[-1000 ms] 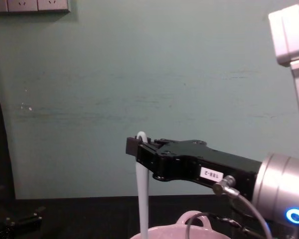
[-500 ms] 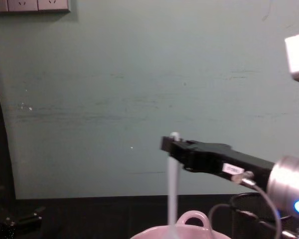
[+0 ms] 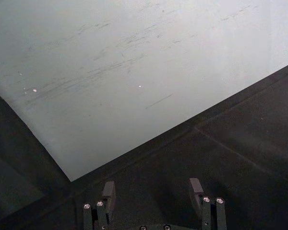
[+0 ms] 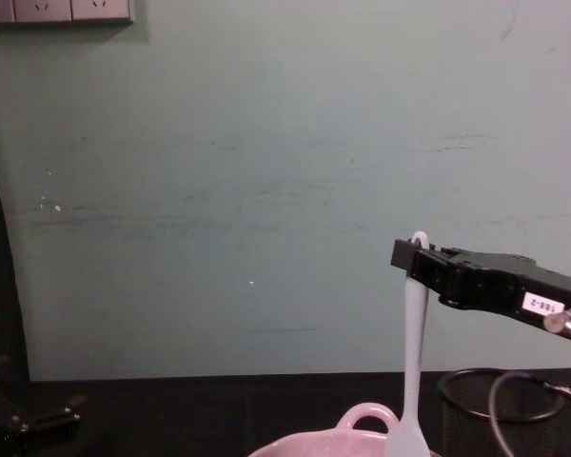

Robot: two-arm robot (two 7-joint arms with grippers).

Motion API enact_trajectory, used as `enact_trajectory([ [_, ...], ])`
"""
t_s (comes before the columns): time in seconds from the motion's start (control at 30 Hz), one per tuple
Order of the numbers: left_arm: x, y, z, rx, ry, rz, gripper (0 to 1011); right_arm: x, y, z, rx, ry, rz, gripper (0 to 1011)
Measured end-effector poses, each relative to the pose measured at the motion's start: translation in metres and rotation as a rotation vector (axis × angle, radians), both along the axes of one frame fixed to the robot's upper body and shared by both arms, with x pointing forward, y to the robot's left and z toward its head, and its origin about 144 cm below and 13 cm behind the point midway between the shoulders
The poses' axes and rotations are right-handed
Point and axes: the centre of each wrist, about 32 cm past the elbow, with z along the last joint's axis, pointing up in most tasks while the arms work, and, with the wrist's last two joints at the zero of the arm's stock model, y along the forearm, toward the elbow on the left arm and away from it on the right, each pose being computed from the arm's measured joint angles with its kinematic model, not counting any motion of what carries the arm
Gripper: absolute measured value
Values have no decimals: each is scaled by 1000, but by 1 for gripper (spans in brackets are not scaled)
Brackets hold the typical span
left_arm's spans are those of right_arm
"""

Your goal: Use the one hand to pick up the spoon and stir the clear water in the bowl.

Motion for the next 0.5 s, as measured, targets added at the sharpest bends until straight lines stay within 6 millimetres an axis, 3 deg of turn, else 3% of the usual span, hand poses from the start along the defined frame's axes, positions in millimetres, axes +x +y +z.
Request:
enact_trajectory([
  [0.2, 0, 0, 0, 0, 0, 0, 1005, -10, 5, 0, -24, 2, 25, 116],
  [0.5, 0, 0, 0, 0, 0, 0, 1005, -22, 35, -2, -59, 5, 132, 116],
])
